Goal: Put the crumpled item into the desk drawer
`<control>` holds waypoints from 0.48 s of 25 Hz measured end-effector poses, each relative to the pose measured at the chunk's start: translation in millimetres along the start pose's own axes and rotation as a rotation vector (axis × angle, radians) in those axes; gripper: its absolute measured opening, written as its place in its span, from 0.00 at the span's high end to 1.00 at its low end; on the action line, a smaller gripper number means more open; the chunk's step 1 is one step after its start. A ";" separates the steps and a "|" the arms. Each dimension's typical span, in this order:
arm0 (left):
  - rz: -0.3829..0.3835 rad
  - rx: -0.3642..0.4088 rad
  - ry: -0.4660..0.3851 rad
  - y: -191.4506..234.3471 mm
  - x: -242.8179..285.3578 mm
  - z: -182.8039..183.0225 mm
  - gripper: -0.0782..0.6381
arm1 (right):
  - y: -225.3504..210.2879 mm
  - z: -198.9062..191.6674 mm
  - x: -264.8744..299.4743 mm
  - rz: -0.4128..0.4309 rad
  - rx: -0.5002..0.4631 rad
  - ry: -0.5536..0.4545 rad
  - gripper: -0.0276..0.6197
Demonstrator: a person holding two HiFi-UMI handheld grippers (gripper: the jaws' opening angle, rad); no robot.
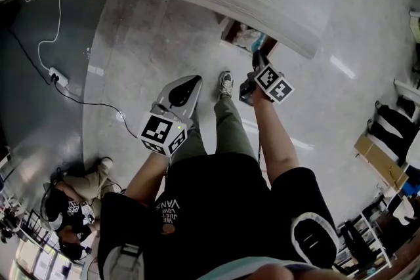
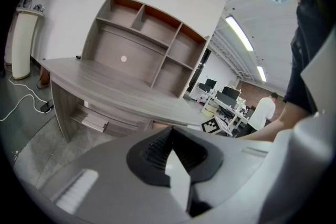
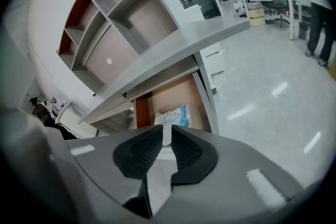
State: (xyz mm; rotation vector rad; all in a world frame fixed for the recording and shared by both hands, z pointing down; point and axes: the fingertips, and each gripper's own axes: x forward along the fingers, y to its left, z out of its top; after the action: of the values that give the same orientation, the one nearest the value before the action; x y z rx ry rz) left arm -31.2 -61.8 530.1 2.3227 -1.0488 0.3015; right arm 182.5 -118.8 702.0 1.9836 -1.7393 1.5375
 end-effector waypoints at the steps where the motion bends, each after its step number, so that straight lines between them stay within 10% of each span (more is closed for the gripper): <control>1: -0.001 0.001 0.001 -0.8 -0.8 -0.2 0.82 | 0.3 1.0 -3.2 -0.001 -0.003 -0.005 0.89; 12: -0.015 0.022 -0.021 -8.3 -12.0 9.3 0.82 | 20.7 12.6 -43.6 0.062 -0.031 -0.058 0.95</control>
State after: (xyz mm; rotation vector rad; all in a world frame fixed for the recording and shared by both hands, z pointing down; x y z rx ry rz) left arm -33.2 -55.3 514.2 2.3571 -1.0430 0.2845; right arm 180.7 -103.7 654.6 1.9977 -1.8514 1.4752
